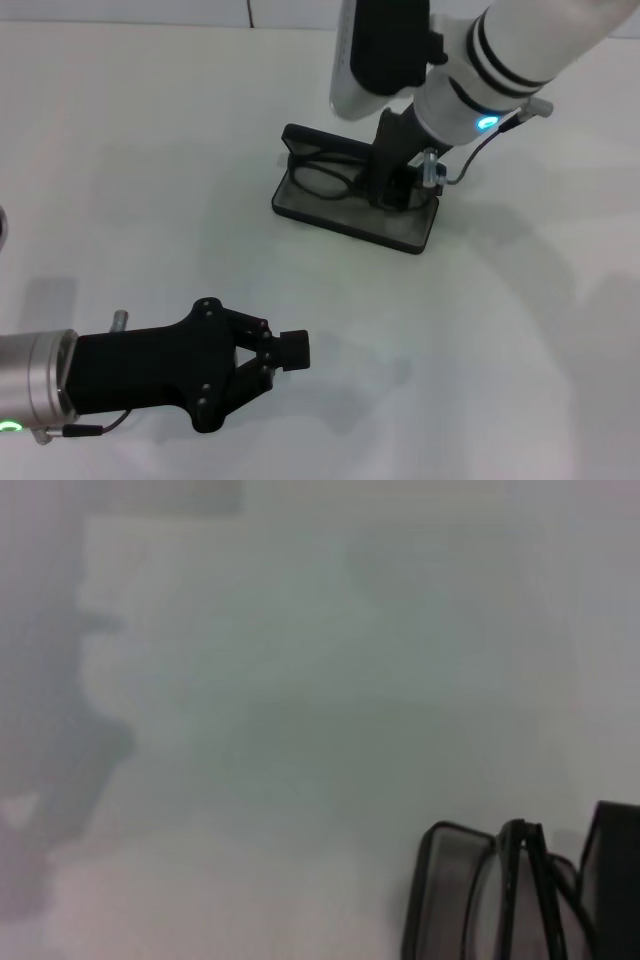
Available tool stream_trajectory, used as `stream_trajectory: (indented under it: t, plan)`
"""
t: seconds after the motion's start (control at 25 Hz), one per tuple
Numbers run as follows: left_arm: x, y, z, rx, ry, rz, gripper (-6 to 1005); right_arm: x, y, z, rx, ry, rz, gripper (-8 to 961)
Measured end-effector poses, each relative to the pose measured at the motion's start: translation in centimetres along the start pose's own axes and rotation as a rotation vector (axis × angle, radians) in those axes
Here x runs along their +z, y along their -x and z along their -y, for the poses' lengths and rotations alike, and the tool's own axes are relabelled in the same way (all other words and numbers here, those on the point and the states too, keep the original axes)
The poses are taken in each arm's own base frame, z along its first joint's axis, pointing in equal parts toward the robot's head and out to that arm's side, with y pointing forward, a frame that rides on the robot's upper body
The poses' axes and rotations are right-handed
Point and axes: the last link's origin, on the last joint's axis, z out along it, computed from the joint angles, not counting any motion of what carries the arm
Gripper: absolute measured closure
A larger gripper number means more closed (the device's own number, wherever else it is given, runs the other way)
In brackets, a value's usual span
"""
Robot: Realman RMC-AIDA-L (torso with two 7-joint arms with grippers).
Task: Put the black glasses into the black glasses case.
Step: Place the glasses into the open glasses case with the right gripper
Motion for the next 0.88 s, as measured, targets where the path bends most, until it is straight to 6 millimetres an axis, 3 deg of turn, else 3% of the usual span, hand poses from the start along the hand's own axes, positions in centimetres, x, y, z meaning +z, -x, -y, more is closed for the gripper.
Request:
stream_trajectory:
  t: [0.88]
  plan:
    - [0.02, 0.25, -0.18, -0.006, -0.005, -0.005, 949, 0.13, -0.69, -0.48, 0.083, 0.068, 0.025, 882]
